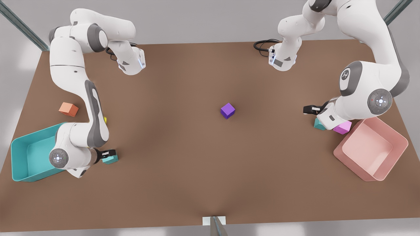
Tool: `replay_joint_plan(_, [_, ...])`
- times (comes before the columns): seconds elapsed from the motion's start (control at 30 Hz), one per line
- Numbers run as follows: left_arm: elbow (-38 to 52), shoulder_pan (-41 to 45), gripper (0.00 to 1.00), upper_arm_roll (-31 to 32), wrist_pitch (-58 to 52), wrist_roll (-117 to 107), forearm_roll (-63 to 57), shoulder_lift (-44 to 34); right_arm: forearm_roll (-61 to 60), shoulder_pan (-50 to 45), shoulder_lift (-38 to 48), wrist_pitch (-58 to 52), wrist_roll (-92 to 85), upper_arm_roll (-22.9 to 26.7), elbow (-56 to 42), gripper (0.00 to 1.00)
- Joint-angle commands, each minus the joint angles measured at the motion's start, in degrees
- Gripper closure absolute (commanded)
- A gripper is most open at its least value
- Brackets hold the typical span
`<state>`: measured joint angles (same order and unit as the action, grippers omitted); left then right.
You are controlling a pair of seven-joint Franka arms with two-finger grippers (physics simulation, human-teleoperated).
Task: Stack the two blue cubes on top of each other
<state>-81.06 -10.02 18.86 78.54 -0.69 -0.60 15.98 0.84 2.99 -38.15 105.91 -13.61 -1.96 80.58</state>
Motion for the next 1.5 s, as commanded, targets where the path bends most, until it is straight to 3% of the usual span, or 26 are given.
replay_joint_plan(0.0, [-0.06, 0.0, 0.0, 0.04, -0.05, -0.45, -0.01, -0.07, 0.12, 1.05, -1.32, 10.63, -21.46, 0.03, 0.1, 0.0])
replay_joint_plan(0.37, [-0.24, -0.97, 0.0, 0.04, -0.05, -0.54, 0.16, 0.81, 1.09, 1.05, -0.53, 15.73, -21.37, 0.47, 8.62, 0.0])
replay_joint_plan(1.2, [-0.24, -1.14, 0.0, 0.04, -0.05, -0.54, 0.08, 0.9, 0.83, 1.31, -2.55, 20.74, -18.38, 1.79, 15.04, 0.0])
replay_joint_plan(1.23, [-0.24, -1.58, 0.0, 0.04, -0.05, -0.54, 0.08, 1.25, 0.74, 1.31, -2.99, 20.82, -18.38, 1.79, 15.04, 0.02])
replay_joint_plan(1.27, [-0.24, -1.58, 0.0, 0.04, -0.05, -0.54, 0.08, 1.25, 0.74, 1.31, -3.25, 20.82, -18.38, 1.79, 14.95, 0.14])
replay_joint_plan(1.33, [-0.24, -1.58, 0.0, 0.04, -0.14, -0.63, 0.08, 1.25, 0.74, 1.23, -3.43, 20.82, -18.3, 1.79, 14.95, 0.2])
replay_joint_plan(1.4, [-0.24, -1.58, 0.0, 0.04, -0.58, -0.71, -0.01, 1.16, 0.91, 1.05, -3.16, 20.21, -17.33, 1.79, 14.78, 0.44])
replay_joint_plan(1.47, [-0.24, -1.58, 0.0, 0.04, -0.93, -0.71, -0.01, 1.25, 0.83, 0.87, -1.58, 18.89, -17.24, 1.44, 14.43, 0.53])
